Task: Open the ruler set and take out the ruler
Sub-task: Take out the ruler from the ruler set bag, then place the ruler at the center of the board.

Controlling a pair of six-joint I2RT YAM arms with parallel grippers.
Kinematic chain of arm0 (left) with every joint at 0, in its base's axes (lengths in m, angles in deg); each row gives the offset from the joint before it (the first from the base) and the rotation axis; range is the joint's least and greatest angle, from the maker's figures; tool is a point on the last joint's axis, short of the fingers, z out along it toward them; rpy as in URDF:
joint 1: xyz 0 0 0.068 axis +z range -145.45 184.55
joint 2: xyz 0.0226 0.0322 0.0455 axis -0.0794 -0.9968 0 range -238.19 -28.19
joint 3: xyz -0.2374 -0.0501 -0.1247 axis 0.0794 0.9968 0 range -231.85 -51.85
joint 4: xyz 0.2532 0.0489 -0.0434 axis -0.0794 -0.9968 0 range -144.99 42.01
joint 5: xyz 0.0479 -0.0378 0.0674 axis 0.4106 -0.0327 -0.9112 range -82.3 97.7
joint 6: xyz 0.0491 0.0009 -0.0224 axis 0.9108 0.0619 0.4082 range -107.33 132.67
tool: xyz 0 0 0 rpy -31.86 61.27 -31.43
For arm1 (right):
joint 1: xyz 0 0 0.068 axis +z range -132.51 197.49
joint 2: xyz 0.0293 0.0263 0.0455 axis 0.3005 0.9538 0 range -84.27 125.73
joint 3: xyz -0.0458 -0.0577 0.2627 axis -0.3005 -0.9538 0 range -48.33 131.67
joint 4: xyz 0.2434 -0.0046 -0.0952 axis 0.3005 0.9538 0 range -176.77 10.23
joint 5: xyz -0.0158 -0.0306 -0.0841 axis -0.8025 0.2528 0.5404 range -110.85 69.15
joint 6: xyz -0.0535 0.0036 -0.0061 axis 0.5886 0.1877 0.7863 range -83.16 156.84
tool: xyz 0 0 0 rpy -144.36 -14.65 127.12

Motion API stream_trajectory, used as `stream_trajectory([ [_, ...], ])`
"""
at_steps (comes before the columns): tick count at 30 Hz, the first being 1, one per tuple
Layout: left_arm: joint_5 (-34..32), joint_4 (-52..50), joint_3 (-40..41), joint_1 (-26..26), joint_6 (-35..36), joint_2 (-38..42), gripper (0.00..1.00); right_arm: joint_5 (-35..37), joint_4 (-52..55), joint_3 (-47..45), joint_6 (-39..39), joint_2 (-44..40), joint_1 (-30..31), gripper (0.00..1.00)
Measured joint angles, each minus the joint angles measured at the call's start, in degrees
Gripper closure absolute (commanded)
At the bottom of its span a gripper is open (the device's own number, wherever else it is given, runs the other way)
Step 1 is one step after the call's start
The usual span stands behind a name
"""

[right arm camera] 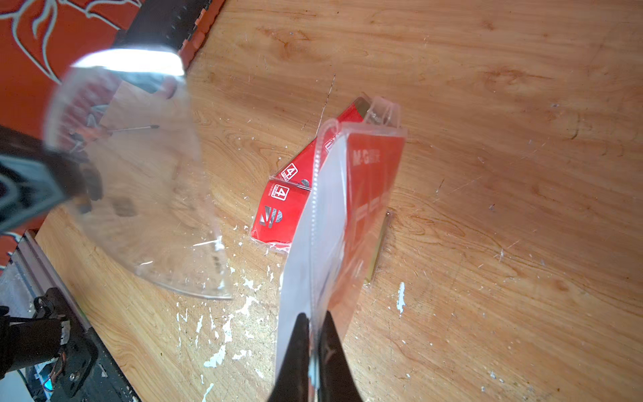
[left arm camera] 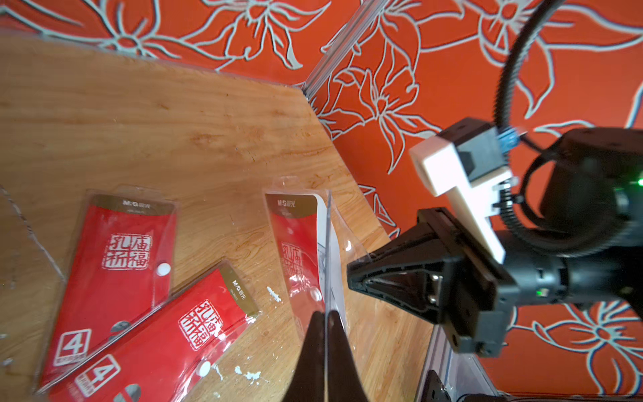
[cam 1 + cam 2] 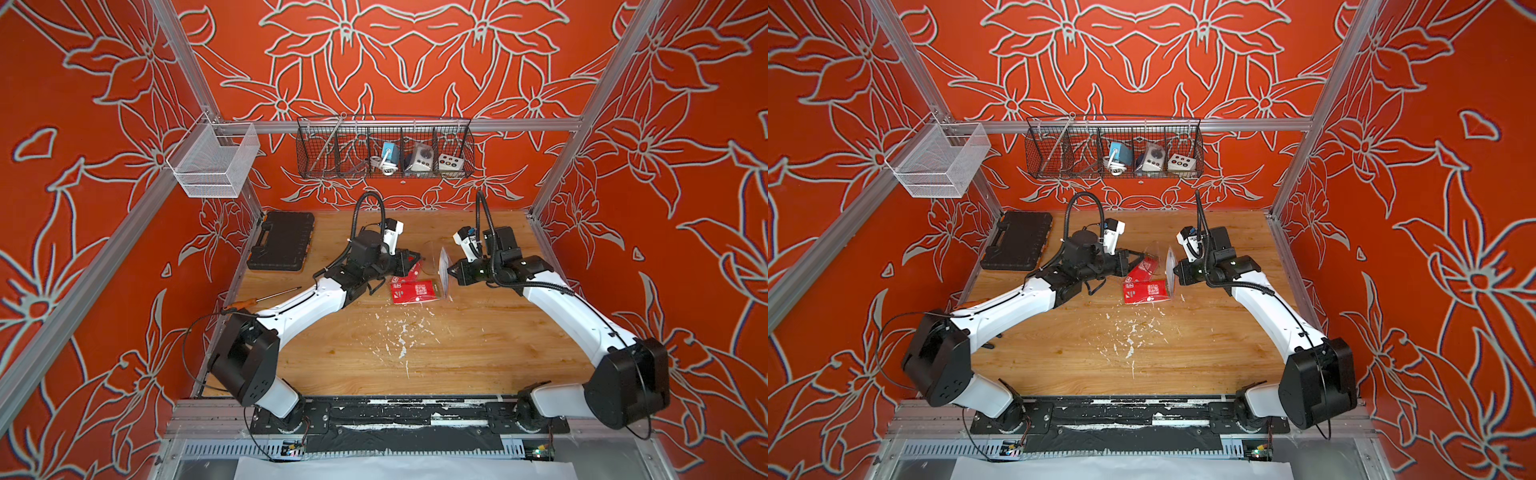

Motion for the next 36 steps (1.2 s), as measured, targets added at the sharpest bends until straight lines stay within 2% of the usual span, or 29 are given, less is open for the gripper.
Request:
stream_trajectory([
  [7, 4.61, 0.33, 6.51, 2.51, -0.48, 6.84, 1.00, 0.20, 1.92, 0.00, 0.11, -0.83, -1.51, 1.00],
  [14, 9.81, 0.70, 13.99, 2.19, -1.90, 6.62, 1.00, 1.33, 4.90, 0.02, 0.70, -5.14, -3.23, 1.00],
  [18, 10.38, 3.78, 17.88, -0.17, -4.28, 5.49, 1.00, 1.77, 6.40, 0.04, 0.87, -7.48, -4.20, 1.00],
  [26, 10.12, 15.37, 21.42, -9.38, -11.76, -4.11, 1.00, 2.91, 9.51, 0.26, 1.09, -9.53, -5.88, 1.00],
  [36, 9.46, 28.04, 19.26, -15.82, -20.81, -18.01, 1.00, 3.06, 11.19, 0.26, 1.44, -12.13, -7.52, 1.00],
])
